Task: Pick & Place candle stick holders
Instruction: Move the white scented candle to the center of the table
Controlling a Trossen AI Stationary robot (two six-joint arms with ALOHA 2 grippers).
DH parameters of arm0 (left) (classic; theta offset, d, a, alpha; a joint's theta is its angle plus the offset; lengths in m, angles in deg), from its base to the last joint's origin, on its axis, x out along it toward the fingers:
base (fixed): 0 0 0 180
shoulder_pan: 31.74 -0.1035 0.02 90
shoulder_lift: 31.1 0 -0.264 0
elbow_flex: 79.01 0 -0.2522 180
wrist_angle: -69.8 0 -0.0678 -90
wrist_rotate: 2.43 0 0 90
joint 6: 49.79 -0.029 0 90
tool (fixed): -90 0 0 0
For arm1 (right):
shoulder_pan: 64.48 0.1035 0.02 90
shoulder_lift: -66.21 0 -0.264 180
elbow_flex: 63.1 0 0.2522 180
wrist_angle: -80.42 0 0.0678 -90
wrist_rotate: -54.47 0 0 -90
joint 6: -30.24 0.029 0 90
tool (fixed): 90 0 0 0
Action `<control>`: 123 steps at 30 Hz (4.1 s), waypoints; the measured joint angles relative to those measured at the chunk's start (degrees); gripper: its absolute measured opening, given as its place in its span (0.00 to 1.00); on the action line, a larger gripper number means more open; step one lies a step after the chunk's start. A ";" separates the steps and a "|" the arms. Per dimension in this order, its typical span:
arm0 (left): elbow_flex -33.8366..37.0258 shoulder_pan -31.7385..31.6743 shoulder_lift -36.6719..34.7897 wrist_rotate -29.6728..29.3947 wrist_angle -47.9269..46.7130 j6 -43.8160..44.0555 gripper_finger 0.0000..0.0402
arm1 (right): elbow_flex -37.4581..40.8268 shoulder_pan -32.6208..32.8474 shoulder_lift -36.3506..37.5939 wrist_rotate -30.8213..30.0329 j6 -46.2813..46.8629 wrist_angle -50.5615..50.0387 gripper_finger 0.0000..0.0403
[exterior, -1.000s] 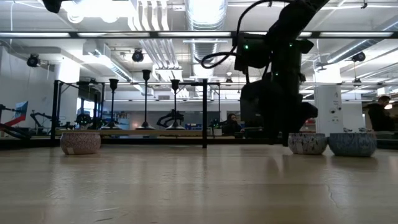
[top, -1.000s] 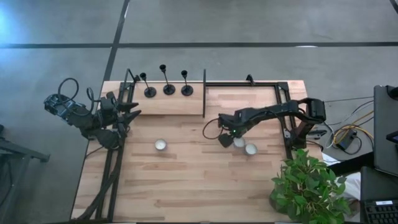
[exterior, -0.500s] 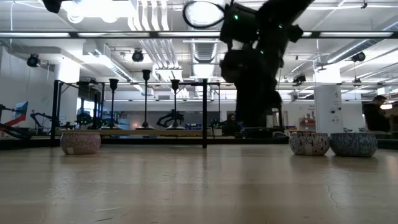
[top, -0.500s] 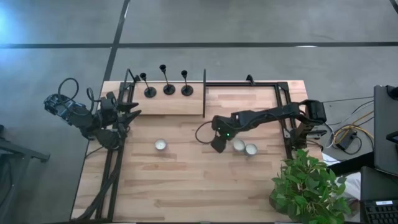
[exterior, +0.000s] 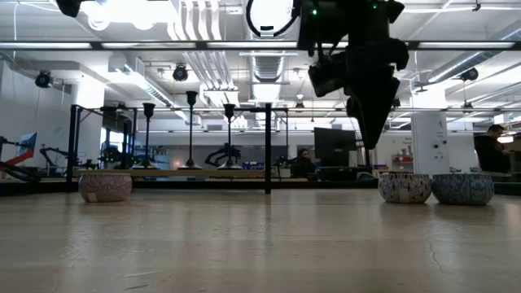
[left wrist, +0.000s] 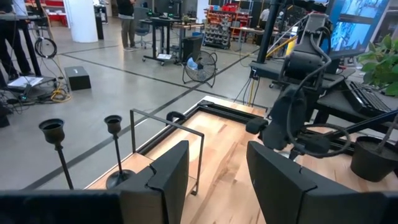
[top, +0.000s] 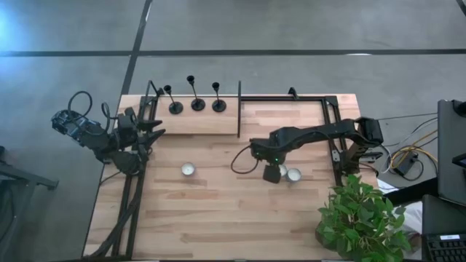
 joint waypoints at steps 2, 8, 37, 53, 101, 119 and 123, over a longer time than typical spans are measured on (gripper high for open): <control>0.00 0.02 0.00 0.00 0.00 -0.48 0.42 | 0.72 -0.13 0.00 0.05 2.20 -0.03 0.63; 0.00 0.02 0.01 -0.03 0.00 -0.64 0.42 | 3.62 -0.02 -0.02 0.08 1.72 -0.15 0.88; 0.00 0.02 0.01 -0.11 0.00 -0.73 0.42 | 16.17 0.06 -0.02 -1.45 5.36 9.89 0.95; 0.00 0.02 0.02 -0.11 0.00 -0.72 0.42 | 13.58 0.08 -0.09 -0.79 5.40 12.81 0.71; 0.00 0.00 -0.02 -0.11 -0.03 -2.21 0.42 | -56.20 -1.34 -43.46 -3.12 -14.82 -5.79 0.71; 0.00 0.00 -0.02 -0.11 -0.02 -2.23 0.42 | -61.76 -1.73 -48.02 -2.94 -14.83 -8.09 0.81; 0.00 0.01 -0.02 -0.11 -0.03 -2.23 0.42 | -62.18 -1.73 -48.02 -2.94 -14.73 -7.82 0.90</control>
